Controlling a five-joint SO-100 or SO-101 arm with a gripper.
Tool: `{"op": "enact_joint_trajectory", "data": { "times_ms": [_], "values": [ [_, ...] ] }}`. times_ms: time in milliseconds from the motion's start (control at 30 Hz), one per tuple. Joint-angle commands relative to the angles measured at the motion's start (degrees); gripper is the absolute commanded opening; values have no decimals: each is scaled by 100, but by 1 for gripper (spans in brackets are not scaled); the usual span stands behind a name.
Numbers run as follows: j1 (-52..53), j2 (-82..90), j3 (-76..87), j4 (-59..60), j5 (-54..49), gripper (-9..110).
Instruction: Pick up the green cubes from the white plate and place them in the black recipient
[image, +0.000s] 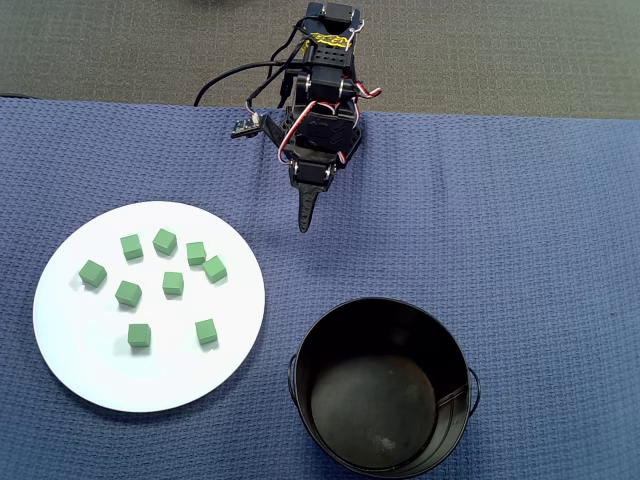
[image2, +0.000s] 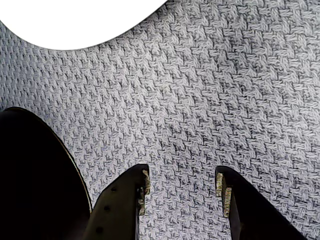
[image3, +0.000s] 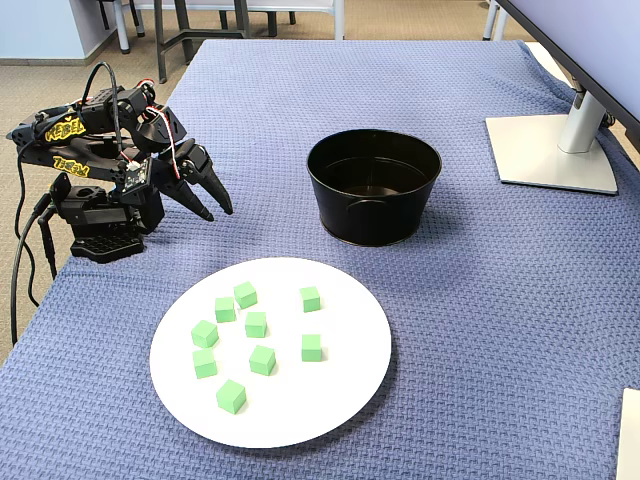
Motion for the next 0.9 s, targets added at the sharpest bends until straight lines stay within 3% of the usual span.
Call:
{"op": "enact_joint_trajectory", "data": {
  "times_ms": [0, 367, 533, 700, 867],
  "values": [
    [-141, -615, -193, -844, -1406, 18],
    [-114, -668, -246, -879, -1415, 18],
    [334, -1731, -1547, -703, -1380, 13],
    [993, -3445, -3094, -580, -2039, 17],
    [1784, -4931, -3498, -1573, -3472, 20]
  ]
}}
